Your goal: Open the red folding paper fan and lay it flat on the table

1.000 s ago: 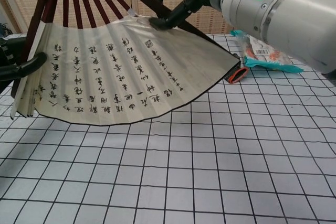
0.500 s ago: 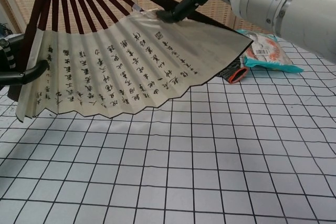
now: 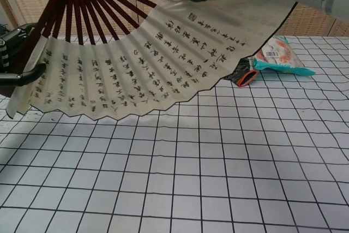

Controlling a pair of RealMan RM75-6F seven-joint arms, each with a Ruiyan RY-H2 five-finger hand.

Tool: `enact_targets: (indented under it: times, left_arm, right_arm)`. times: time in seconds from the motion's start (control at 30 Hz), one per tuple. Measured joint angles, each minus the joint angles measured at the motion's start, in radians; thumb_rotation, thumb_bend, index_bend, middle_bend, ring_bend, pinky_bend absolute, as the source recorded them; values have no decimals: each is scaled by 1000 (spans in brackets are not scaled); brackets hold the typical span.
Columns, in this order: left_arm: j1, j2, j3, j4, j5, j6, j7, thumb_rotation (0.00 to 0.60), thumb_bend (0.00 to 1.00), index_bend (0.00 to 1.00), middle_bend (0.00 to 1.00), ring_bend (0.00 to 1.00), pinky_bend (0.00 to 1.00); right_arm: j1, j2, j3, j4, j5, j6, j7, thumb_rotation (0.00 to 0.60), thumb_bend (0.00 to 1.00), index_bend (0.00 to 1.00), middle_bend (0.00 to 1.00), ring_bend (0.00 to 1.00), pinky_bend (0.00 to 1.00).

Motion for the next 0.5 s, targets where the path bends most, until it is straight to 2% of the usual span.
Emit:
enact_targets:
  times: [0.23,0.5]
  left_arm:
    - [3,-15,-8,55,-5,17,-12,600,440,0,0,0,80]
    - [16,-32,6,93,30,83,5,600,441,0,0,0,81]
  right_arm:
    - [-36,53,-28,-20,-72,14,20,600,403,725,108,0,0]
    - [-85,79,-104,-37,-268,46,66,600,403,720,108,0,0]
